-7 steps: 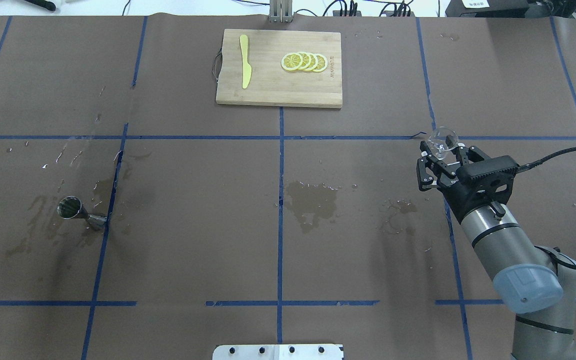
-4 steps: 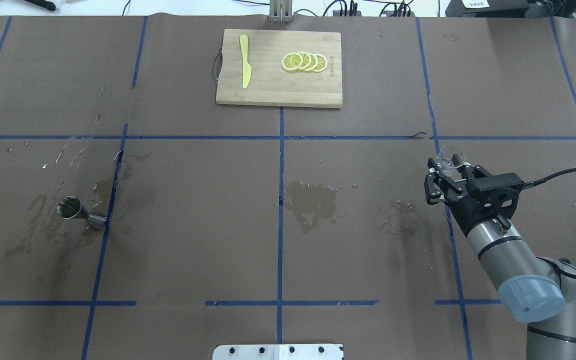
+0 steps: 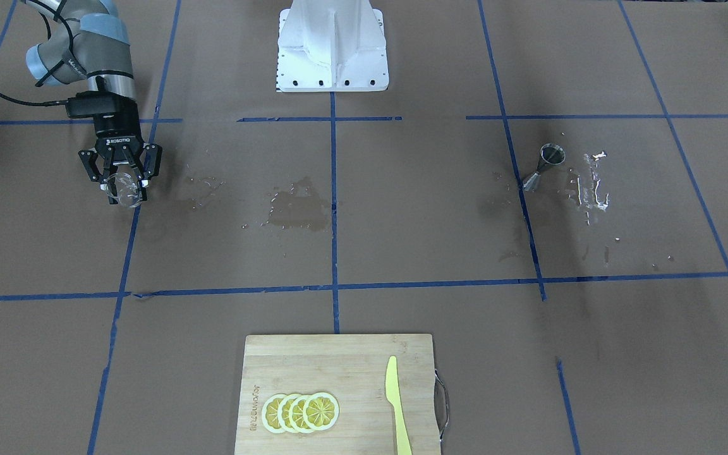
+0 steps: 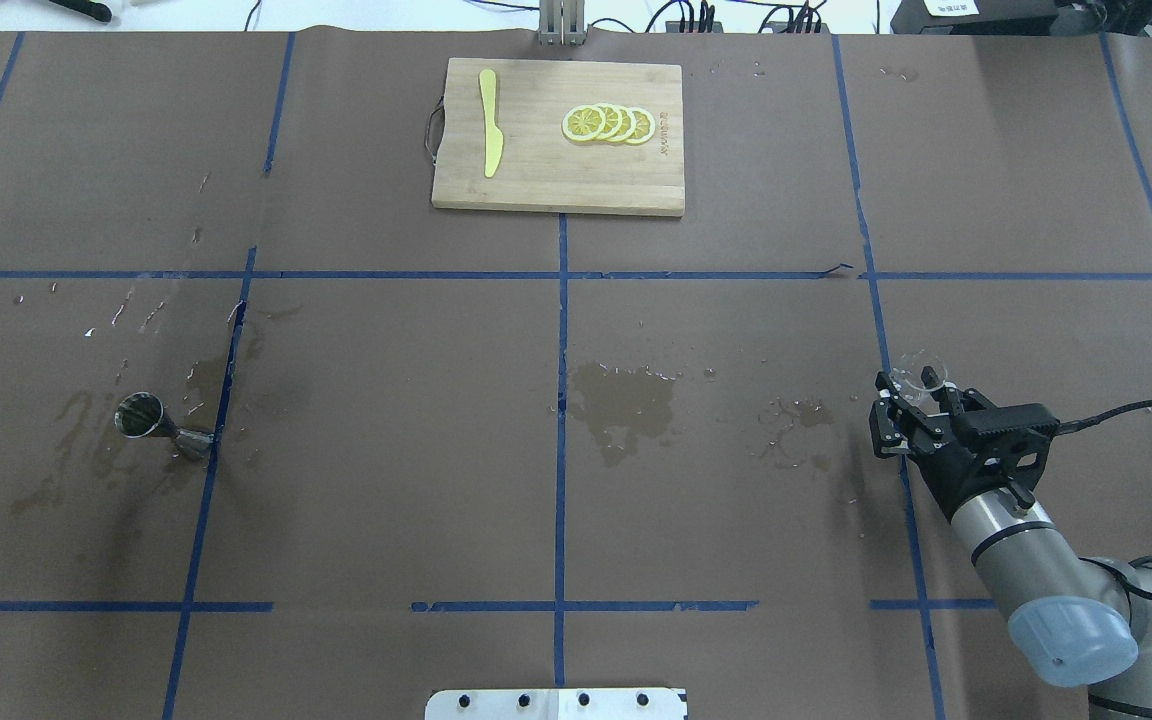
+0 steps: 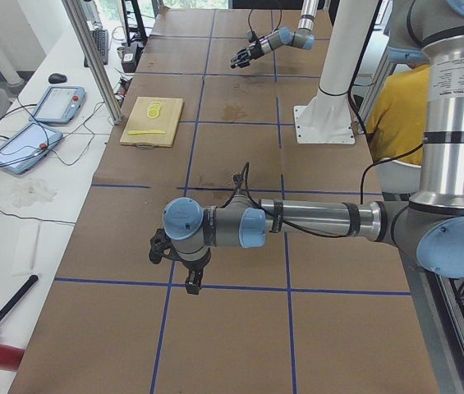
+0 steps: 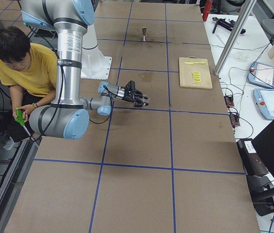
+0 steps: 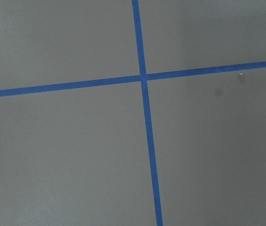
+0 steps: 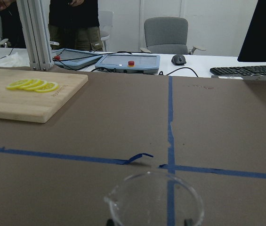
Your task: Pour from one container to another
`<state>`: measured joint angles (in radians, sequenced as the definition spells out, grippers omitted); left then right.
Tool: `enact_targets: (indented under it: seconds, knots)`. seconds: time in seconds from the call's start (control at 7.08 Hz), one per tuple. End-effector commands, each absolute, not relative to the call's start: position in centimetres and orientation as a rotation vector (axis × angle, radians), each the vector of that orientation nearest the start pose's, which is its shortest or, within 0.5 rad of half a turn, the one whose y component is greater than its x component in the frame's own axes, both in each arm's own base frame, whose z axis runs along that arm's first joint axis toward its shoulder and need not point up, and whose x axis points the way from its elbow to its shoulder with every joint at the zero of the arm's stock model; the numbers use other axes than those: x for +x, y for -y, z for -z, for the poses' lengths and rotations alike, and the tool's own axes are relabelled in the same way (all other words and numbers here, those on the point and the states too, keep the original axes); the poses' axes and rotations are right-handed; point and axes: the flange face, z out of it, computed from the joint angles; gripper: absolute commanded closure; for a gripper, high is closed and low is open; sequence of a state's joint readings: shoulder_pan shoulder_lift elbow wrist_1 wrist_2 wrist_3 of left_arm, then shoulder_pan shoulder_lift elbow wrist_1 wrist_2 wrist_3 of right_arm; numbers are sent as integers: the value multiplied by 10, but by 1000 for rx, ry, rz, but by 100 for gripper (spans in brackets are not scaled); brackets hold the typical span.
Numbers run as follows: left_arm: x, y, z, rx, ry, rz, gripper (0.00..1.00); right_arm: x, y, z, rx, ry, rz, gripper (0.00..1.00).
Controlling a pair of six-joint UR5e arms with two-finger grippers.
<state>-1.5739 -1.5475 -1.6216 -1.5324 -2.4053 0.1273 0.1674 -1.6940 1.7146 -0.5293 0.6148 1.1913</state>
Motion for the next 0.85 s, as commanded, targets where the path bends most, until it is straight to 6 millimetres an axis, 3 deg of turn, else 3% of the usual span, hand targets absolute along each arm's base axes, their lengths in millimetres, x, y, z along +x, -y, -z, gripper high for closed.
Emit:
enact_targets:
  seconds: [0.0, 0.28, 0.71]
  knots:
    - [-61, 482, -644, 46, -834, -113, 0, -407, 266, -530, 1119, 688, -334, 100]
    - [-61, 482, -644, 46, -834, -113, 0, -414, 255, -547, 1136, 674, -345, 99]
    - [-61, 482, -644, 46, -834, -113, 0, -415, 254, -554, 1136, 656, -320, 85]
